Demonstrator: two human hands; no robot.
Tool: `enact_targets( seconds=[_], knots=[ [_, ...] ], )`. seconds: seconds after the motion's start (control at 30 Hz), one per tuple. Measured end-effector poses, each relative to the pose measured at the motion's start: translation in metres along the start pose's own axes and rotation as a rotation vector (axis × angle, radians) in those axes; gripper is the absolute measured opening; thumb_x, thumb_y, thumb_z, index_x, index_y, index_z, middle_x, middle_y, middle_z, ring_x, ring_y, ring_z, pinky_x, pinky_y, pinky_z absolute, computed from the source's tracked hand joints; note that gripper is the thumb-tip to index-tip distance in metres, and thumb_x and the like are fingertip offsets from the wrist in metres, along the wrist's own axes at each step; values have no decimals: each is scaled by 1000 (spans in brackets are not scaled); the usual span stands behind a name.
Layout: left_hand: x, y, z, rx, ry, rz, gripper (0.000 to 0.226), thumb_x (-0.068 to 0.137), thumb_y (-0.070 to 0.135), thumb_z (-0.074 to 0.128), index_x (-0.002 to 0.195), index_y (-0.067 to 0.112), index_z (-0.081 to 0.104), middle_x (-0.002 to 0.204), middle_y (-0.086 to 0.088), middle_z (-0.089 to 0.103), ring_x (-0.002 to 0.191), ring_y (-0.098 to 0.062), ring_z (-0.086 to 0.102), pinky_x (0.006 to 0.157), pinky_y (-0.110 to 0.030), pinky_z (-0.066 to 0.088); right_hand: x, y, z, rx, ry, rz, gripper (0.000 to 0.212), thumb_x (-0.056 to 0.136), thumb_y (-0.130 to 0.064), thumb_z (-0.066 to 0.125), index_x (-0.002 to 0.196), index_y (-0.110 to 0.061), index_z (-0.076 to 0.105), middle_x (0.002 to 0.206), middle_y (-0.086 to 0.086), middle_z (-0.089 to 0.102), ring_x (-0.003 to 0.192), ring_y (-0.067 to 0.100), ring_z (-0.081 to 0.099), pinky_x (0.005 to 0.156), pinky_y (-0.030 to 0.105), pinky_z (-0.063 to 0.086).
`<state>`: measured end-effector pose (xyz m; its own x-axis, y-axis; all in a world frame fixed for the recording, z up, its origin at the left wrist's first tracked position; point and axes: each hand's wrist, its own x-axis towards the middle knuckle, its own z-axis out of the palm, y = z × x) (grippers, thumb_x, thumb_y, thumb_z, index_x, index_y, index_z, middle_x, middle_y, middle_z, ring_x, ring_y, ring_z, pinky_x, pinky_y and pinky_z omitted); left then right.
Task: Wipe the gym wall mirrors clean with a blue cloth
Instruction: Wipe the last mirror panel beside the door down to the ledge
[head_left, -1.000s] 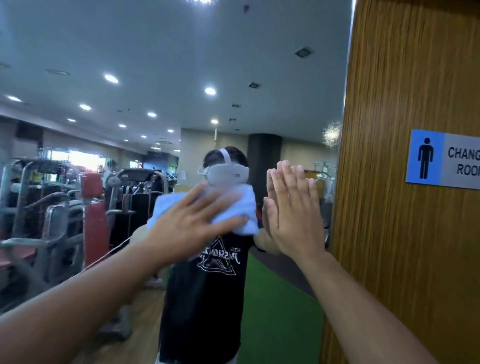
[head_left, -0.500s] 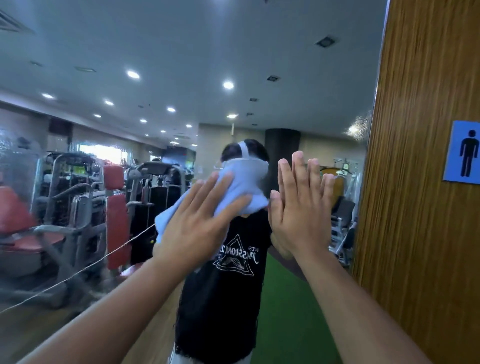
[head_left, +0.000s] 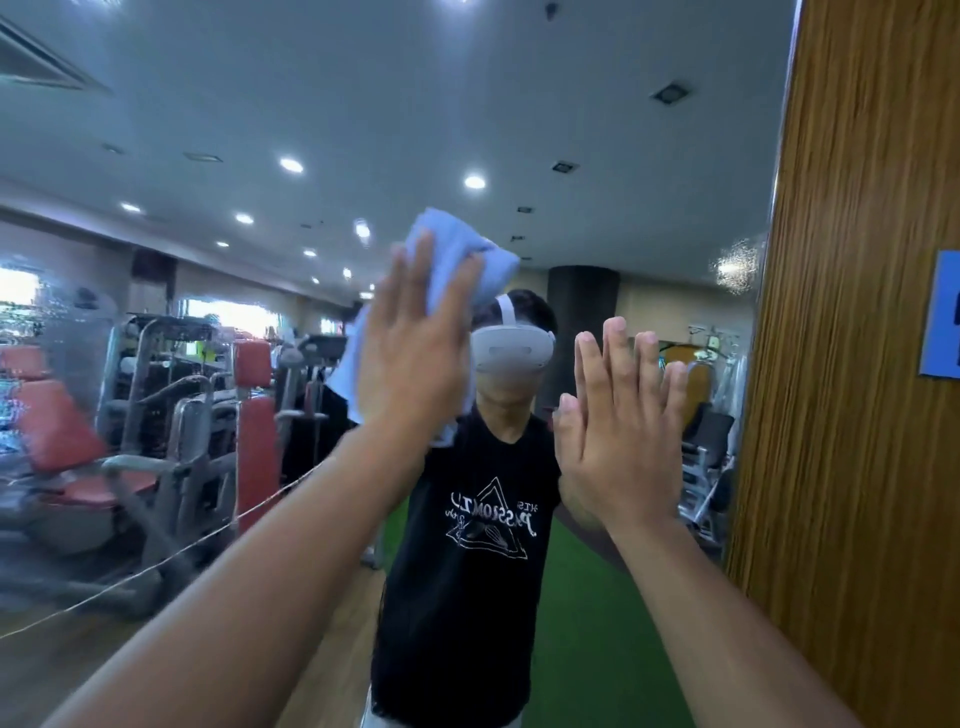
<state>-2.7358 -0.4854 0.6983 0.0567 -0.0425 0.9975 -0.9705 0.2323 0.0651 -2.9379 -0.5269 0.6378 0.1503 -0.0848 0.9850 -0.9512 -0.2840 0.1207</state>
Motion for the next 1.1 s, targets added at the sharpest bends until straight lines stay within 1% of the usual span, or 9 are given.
enact_targets(
  seconds=[0.1, 0.17, 0.27, 0.37, 0.5, 0.63, 0.8, 0.93, 1.1],
  knots=[
    [-50, 12, 12, -3, -63, 224, 62, 92, 7, 54, 149, 27, 39, 163, -16, 26, 150, -38, 25, 124, -46, 18, 2, 1, -1, 12, 13, 5, 64, 104, -39, 33, 163, -17, 23, 171, 8, 15, 158, 31, 8, 128, 49, -5],
    [-86, 1, 9, 3, -131, 340, 63, 91, 6, 57, 147, 28, 41, 163, -15, 24, 151, -37, 25, 123, -50, 21, 2, 0, -1, 6, 11, 4, 64, 104, -39, 33, 163, -17, 23, 171, 9, 15, 158, 31, 8, 128, 49, -4],
    [-110, -40, -6, 69, -178, 393, 64, 87, 8, 52, 146, 29, 43, 161, -14, 29, 148, -36, 30, 121, -55, 24, 1, -1, -2, 2, 7, 14, 64, 105, -39, 31, 164, -18, 20, 172, 7, 11, 159, 31, 6, 128, 50, -4],
    [-98, -79, -29, 85, -191, 221, 70, 83, 10, 57, 148, 27, 41, 162, -16, 27, 149, -36, 24, 125, -49, 11, 1, -2, -1, 11, -16, 12, 65, 105, -38, 32, 164, -21, 13, 172, 4, 5, 159, 30, 3, 128, 51, -4],
    [-42, -87, -44, -18, -105, -118, 56, 100, 15, 50, 152, 30, 37, 166, -7, 17, 150, -34, 19, 120, -58, 22, 3, 0, -2, 29, -33, 5, 64, 106, -41, 28, 164, -22, 10, 172, 1, 1, 159, 27, -1, 128, 49, -6],
    [6, -55, -29, -21, -37, -206, 49, 105, 25, 44, 153, 32, 35, 167, -8, 13, 153, -35, 14, 125, -49, 15, 2, 0, -5, 20, -47, 2, 63, 107, -41, 27, 165, -21, 10, 173, 3, 3, 159, 26, -1, 128, 50, -3],
    [-20, -31, -11, 11, -88, 79, 58, 96, 13, 51, 151, 27, 41, 165, -15, 21, 151, -37, 19, 123, -41, 9, 2, -6, -6, 7, -47, 40, 63, 104, -38, 24, 163, -16, 21, 172, 6, 11, 159, 29, 5, 126, 56, 7],
    [-76, -52, -14, 28, -165, 370, 59, 91, 6, 46, 148, 24, 50, 161, -18, 30, 150, -38, 26, 124, -48, 19, 7, -23, -14, -13, -65, 113, 65, 101, -40, 27, 158, -9, 33, 168, 15, 23, 157, 36, 13, 126, 58, 8],
    [-108, -118, -45, 79, -242, 443, 55, 91, 6, 49, 144, 22, 52, 157, -18, 38, 147, -38, 33, 117, -57, 30, 15, -54, -22, 21, -38, 204, 64, 99, -39, 27, 152, -5, 39, 164, 19, 31, 154, 38, 21, 125, 60, 16]
  ],
)
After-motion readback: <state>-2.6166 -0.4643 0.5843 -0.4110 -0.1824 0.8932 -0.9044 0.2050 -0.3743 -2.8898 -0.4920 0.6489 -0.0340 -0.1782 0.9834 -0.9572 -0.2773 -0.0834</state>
